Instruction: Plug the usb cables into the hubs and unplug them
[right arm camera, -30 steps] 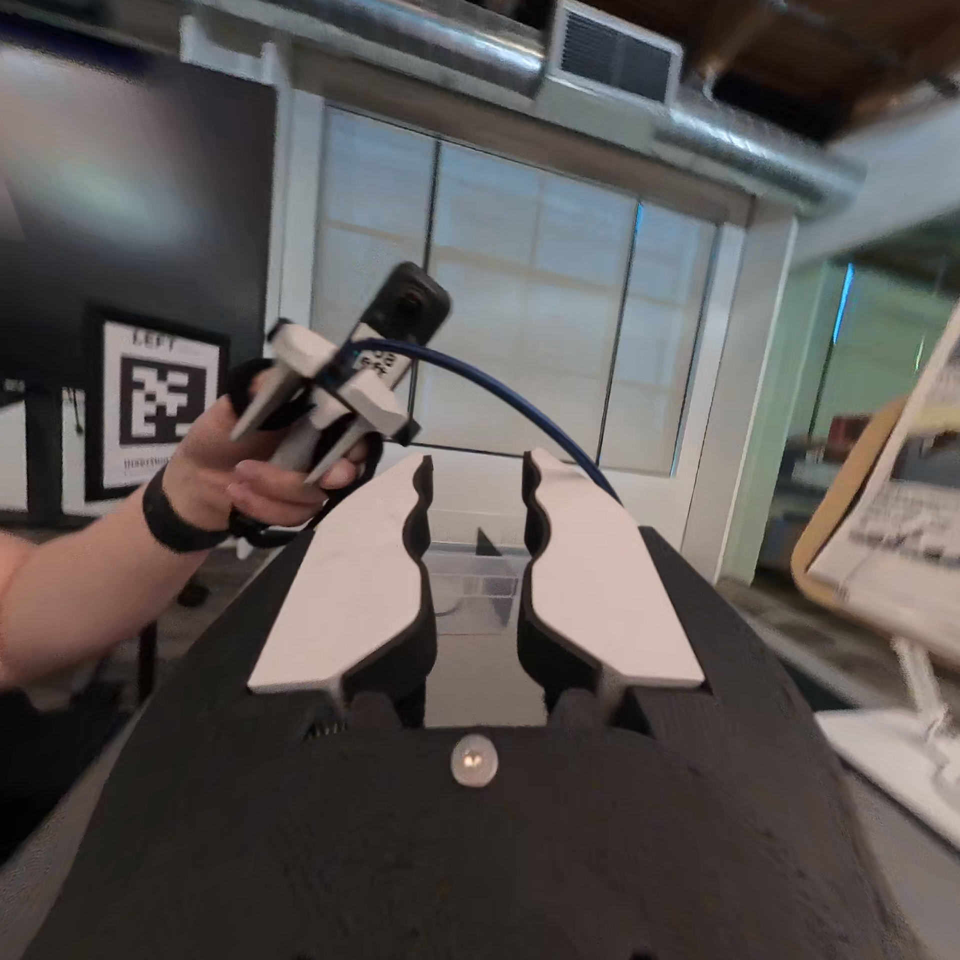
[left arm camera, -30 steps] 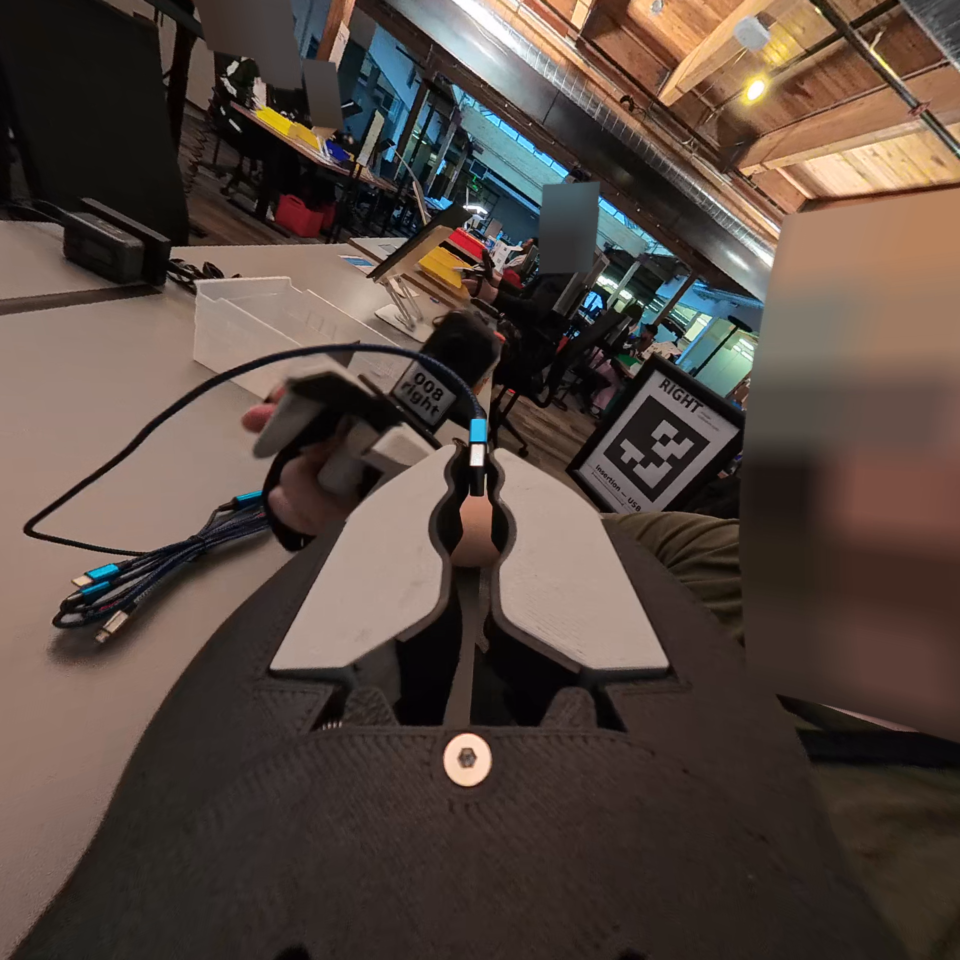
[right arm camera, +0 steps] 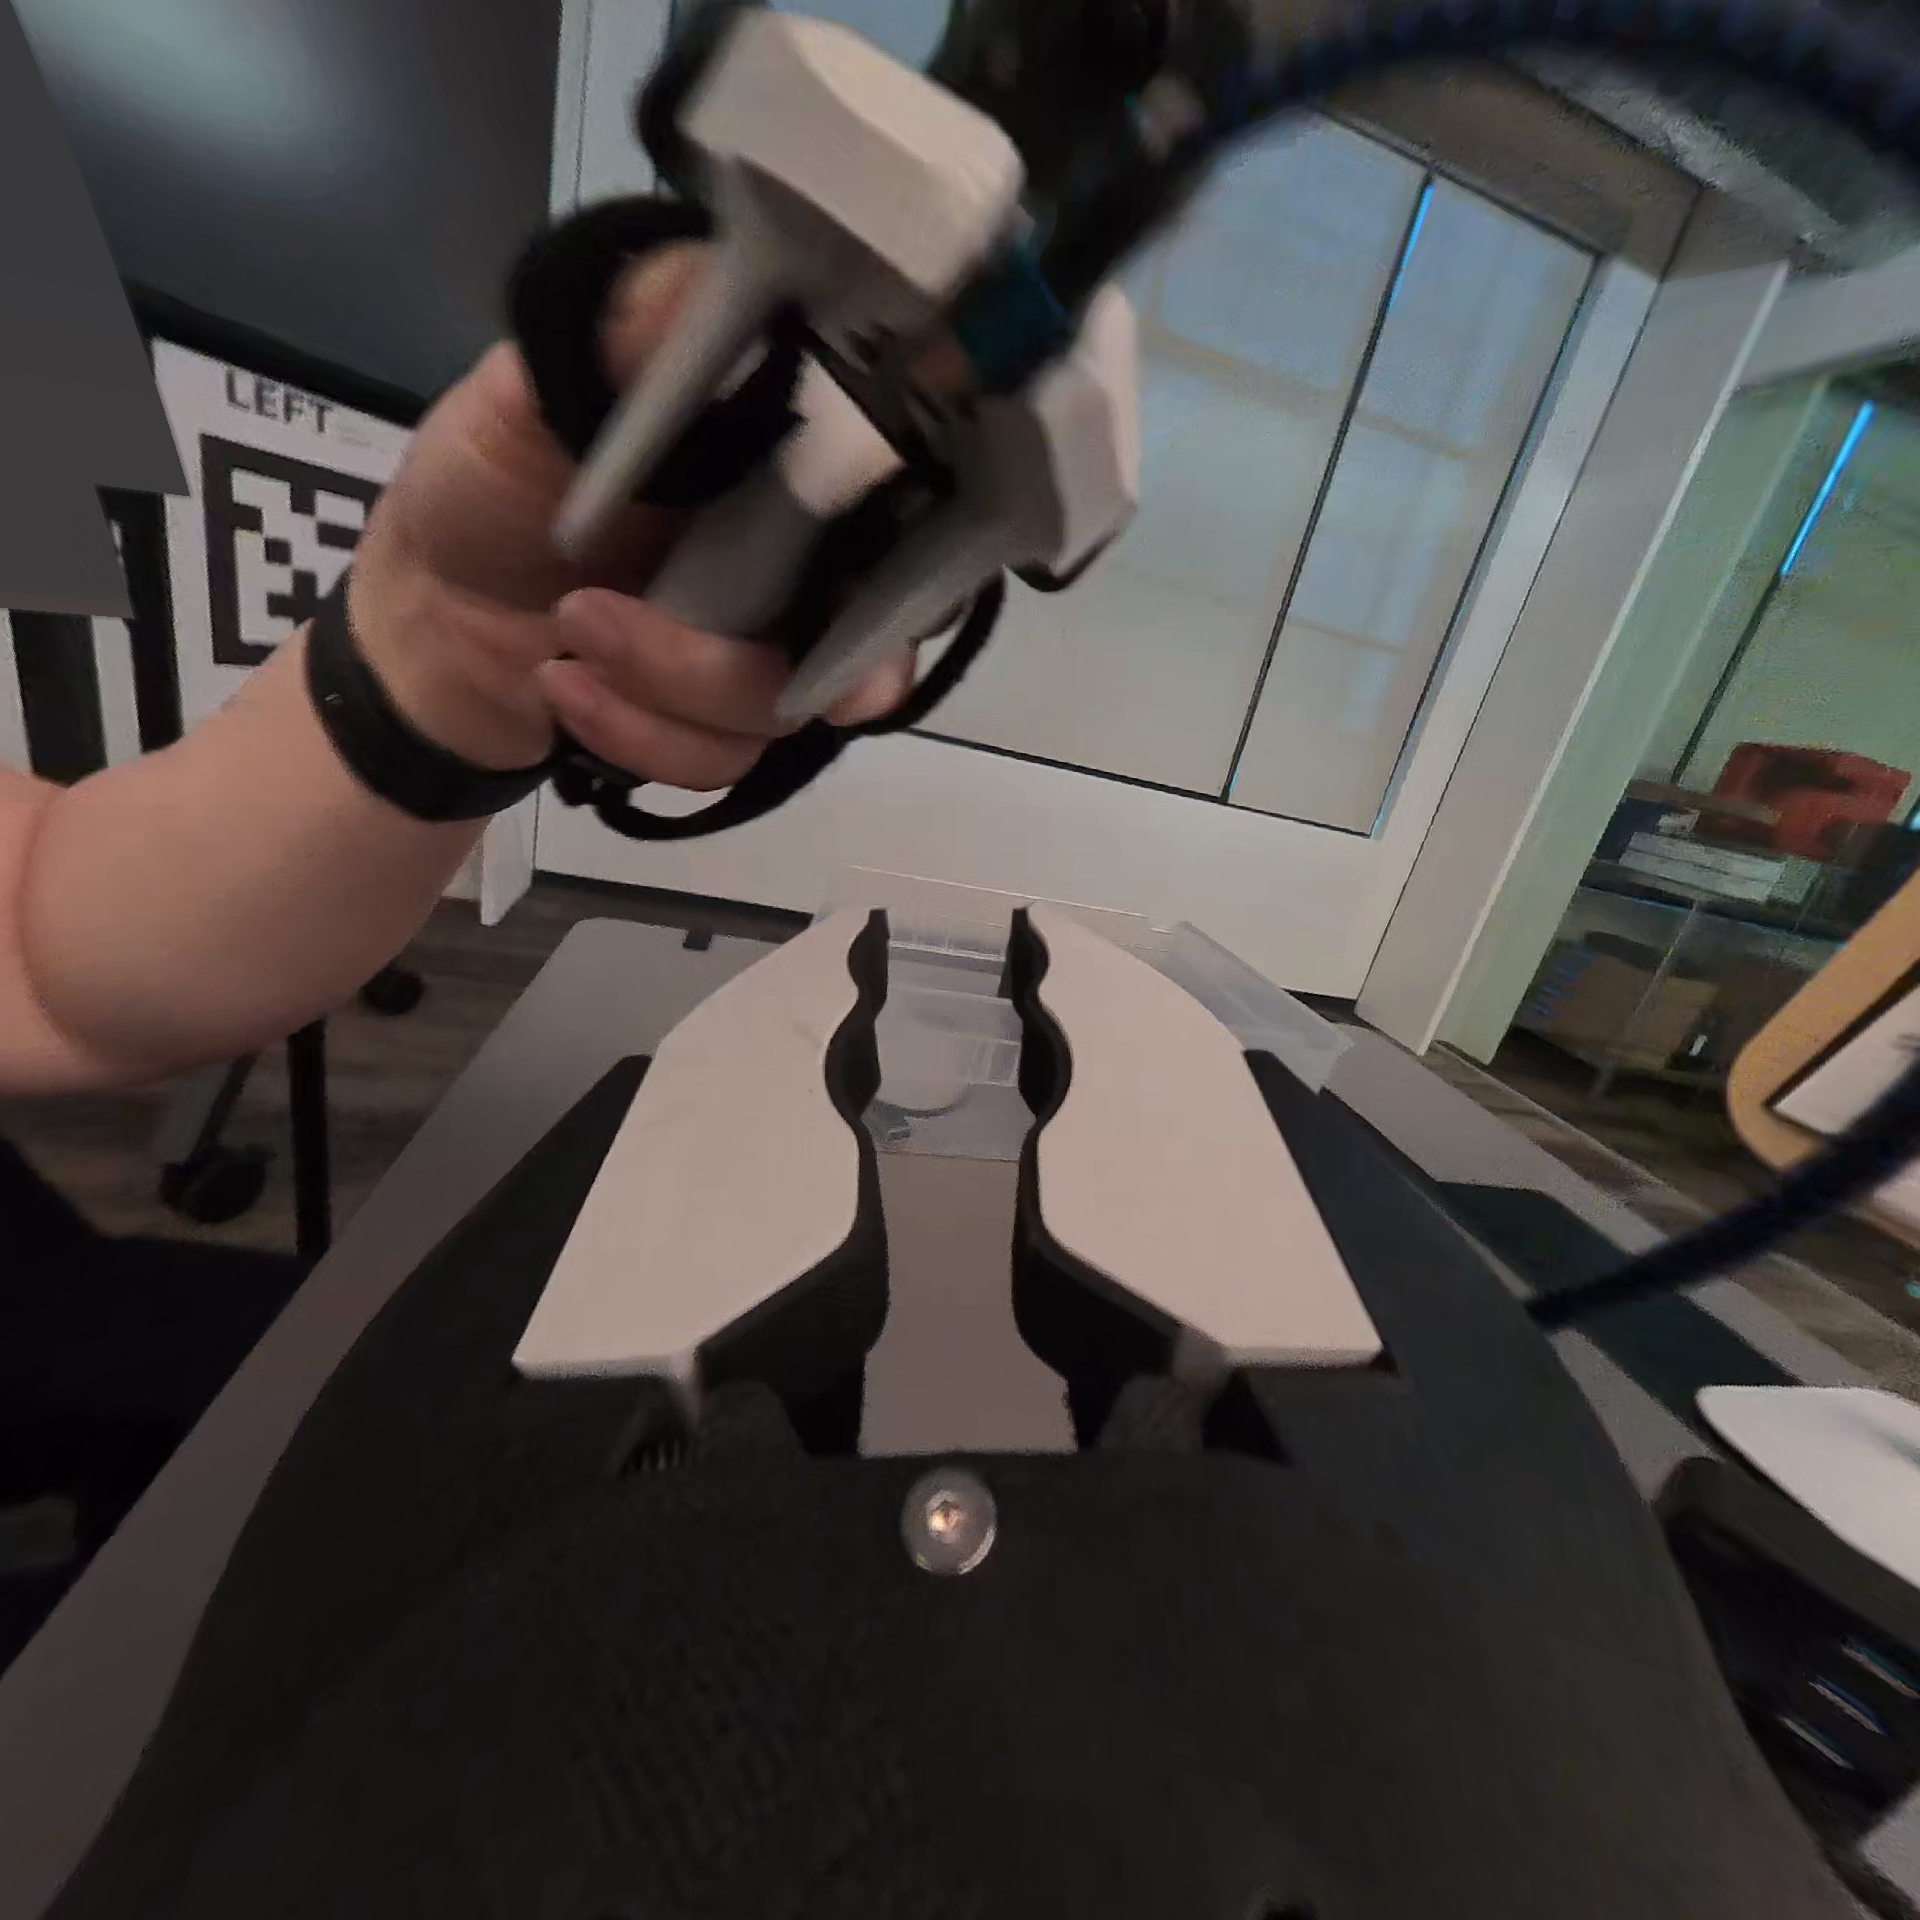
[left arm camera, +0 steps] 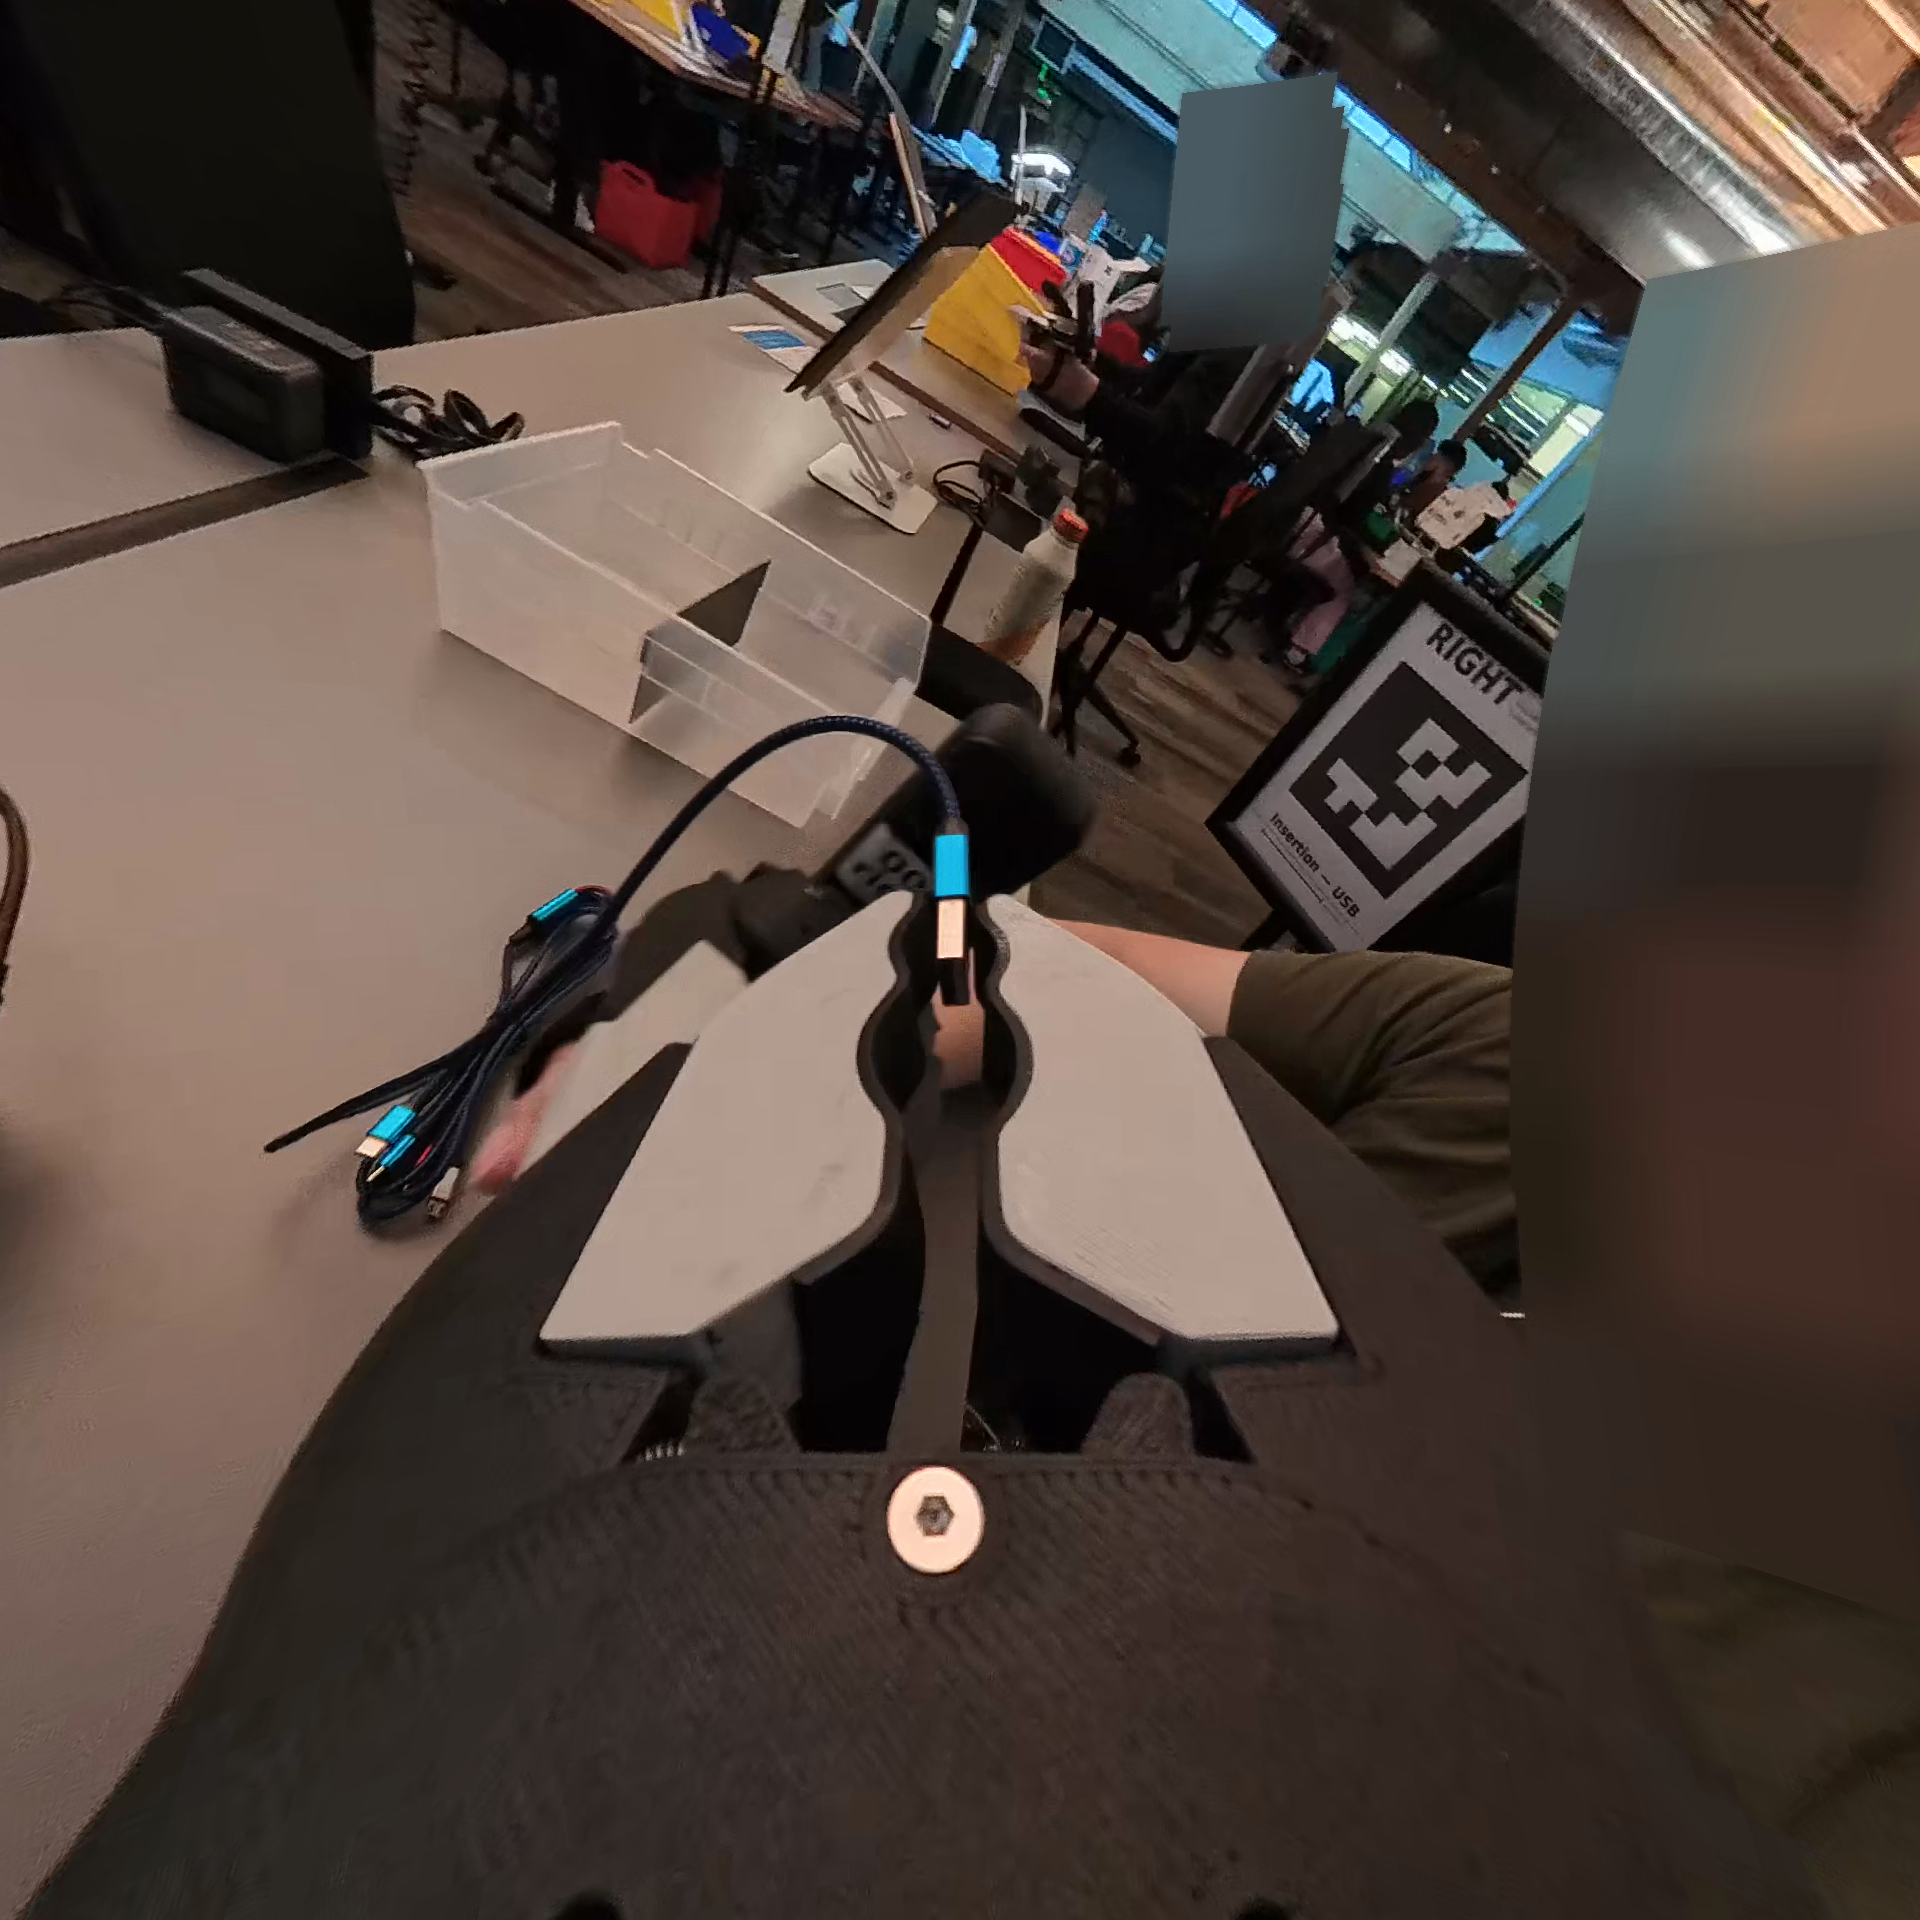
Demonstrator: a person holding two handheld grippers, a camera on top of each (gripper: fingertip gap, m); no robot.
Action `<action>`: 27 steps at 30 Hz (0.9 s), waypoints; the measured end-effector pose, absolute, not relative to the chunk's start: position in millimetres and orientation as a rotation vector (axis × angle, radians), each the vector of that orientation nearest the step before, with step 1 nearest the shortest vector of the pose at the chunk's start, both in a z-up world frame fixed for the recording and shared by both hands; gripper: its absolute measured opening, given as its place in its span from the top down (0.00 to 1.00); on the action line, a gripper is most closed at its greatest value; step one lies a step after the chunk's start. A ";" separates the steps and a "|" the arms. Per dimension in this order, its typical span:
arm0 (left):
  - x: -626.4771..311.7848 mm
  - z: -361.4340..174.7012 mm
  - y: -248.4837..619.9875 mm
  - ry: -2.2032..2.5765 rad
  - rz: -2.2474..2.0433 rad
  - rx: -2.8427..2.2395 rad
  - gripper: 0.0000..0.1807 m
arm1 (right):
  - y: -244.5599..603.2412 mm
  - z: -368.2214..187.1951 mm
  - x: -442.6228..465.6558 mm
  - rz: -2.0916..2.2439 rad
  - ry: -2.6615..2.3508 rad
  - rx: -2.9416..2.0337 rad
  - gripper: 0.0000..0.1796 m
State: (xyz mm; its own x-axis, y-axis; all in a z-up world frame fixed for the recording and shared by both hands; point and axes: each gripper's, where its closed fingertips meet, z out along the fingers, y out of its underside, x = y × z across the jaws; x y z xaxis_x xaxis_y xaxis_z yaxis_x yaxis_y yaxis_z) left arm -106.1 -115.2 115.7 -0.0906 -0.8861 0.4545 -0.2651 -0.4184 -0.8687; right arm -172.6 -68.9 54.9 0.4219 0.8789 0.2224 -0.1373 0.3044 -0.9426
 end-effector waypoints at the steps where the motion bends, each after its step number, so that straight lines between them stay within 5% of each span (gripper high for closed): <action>1: -105.0 116.5 -120.8 1.271 -1.543 -1.655 0.97 | -65.1 56.7 -174.5 0.830 -0.851 -1.055 0.86; 10: -105.1 102.2 -140.2 1.317 -1.577 -1.672 0.97 | -59.0 115.5 -113.2 0.716 -0.565 -0.839 0.72; 16: -113.7 108.4 -138.1 1.265 -1.690 -1.638 0.97 | -89.0 152.0 -86.1 0.620 -0.610 -0.637 0.75; 22: -122.6 105.5 -125.3 1.266 -1.733 -1.696 0.97 | -113.0 130.8 -105.6 0.529 -1.017 -0.559 0.84; 27: -121.3 74.0 -113.5 1.333 -1.709 -1.894 0.97 | -108.6 101.2 -116.8 0.486 -1.227 -0.643 0.81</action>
State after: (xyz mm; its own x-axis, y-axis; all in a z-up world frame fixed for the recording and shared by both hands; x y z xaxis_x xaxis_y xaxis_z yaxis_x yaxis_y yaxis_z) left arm -121.3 -113.5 74.0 -0.1141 -0.7534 0.6476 -0.4445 -0.5443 -0.7115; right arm -116.8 -108.6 101.2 0.2749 0.6583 0.7008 -0.0010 0.7291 -0.6844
